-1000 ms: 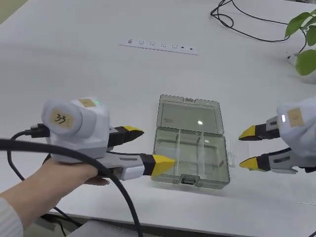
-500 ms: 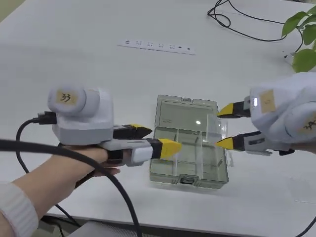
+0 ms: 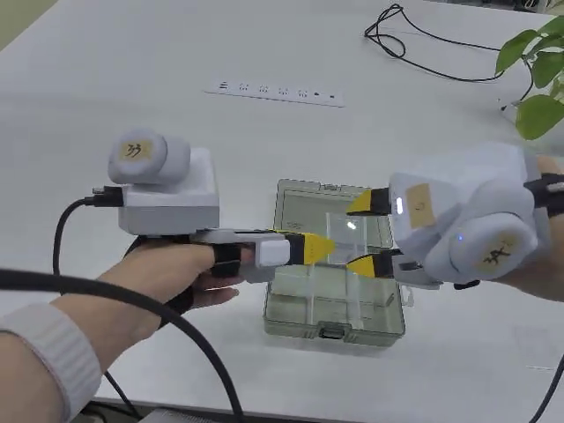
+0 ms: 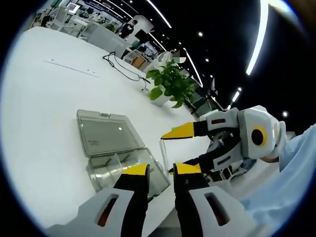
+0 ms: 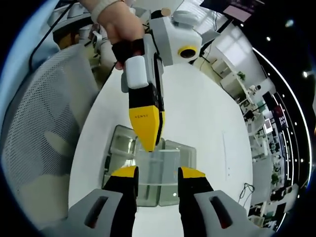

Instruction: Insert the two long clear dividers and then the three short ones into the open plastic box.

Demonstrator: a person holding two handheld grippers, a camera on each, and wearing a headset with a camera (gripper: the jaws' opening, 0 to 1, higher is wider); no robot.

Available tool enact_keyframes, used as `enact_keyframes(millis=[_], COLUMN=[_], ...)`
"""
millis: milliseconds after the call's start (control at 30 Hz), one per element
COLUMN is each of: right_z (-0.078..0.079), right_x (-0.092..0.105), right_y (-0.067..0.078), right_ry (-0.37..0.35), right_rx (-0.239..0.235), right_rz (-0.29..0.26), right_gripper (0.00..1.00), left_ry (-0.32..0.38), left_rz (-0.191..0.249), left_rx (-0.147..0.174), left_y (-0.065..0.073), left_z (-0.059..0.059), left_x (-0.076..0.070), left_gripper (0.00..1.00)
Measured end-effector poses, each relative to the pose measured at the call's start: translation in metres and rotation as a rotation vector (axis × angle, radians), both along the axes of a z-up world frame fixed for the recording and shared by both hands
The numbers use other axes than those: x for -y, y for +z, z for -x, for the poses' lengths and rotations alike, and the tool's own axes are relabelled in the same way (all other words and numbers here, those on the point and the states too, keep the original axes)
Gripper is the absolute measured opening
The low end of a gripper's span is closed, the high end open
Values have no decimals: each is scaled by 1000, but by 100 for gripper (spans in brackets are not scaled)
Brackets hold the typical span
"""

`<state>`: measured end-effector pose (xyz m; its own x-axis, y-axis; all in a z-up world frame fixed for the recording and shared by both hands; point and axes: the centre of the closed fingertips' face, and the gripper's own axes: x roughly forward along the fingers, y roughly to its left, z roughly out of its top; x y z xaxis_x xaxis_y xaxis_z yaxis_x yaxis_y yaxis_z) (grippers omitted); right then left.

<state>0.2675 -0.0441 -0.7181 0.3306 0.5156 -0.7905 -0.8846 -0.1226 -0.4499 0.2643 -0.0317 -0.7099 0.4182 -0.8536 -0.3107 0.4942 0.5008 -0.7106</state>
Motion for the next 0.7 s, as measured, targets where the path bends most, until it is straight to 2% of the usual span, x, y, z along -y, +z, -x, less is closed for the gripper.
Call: enact_keyframes(millis=[233, 333, 400, 533, 700], right_z=[3, 6, 7, 8, 8], right_x=[-5, -12, -16, -18, -20], right_y=[-3, -3, -3, -3, -1], right_ry=[4, 1, 13, 24, 24], right_rx=[-1, -18, -5, -10, -18], right_rz=[7, -9, -7, -12, -22], right_gripper=[32, 32, 32, 32, 32], left_ry=[16, 19, 24, 37, 43], left_rz=[5, 32, 38, 55, 78], left_rx=[-19, -35, -41, -60, -72], left_y=[-4, -3, -3, -4, -3], left_z=[0, 1, 1, 1, 2], left_x=[0, 0, 0, -4, -6], left_gripper=[11, 7, 5, 0, 0])
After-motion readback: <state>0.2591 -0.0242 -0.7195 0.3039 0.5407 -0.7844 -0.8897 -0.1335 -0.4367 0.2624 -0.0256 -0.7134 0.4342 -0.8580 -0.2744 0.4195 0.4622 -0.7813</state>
